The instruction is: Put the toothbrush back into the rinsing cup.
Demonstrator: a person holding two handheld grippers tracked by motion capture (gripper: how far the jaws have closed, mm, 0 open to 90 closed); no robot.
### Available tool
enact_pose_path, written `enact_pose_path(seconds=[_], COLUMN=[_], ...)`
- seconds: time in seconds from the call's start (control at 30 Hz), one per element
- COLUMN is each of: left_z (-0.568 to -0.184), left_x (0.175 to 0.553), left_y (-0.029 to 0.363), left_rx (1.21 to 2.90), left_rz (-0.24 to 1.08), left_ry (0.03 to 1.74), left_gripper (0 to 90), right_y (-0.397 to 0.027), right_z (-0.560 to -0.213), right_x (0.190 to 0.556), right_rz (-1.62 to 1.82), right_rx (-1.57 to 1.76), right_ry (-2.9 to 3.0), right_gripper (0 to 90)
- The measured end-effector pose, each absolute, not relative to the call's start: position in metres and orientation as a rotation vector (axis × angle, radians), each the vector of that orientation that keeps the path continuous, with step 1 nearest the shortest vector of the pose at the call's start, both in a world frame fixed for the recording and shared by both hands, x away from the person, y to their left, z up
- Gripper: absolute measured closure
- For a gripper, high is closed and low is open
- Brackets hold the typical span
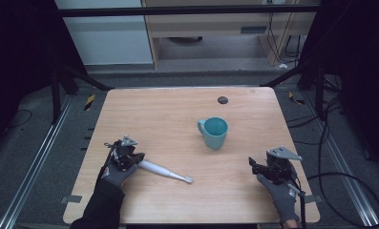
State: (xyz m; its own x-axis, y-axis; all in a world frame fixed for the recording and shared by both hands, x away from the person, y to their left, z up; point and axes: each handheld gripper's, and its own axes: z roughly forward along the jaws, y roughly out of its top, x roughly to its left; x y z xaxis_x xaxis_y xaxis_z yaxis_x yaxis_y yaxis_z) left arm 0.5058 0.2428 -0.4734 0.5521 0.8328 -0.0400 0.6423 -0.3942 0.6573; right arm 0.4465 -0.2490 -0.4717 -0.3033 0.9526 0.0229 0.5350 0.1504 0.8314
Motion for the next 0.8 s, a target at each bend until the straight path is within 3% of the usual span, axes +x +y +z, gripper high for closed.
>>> enact_pose_path(seconds=[0.8], left_z=[-0.473], left_x=[0.478], left_y=[0.251], left_rx=[2.197], left_rz=[0.361], left_ry=[1.146], left_gripper=[89.5], right_y=[-0.249], right_z=[-0.471], right_x=[0.446], right_rz=[1.046], right_rx=[1.428], right_ry=[1.909], right_gripper=[26.1])
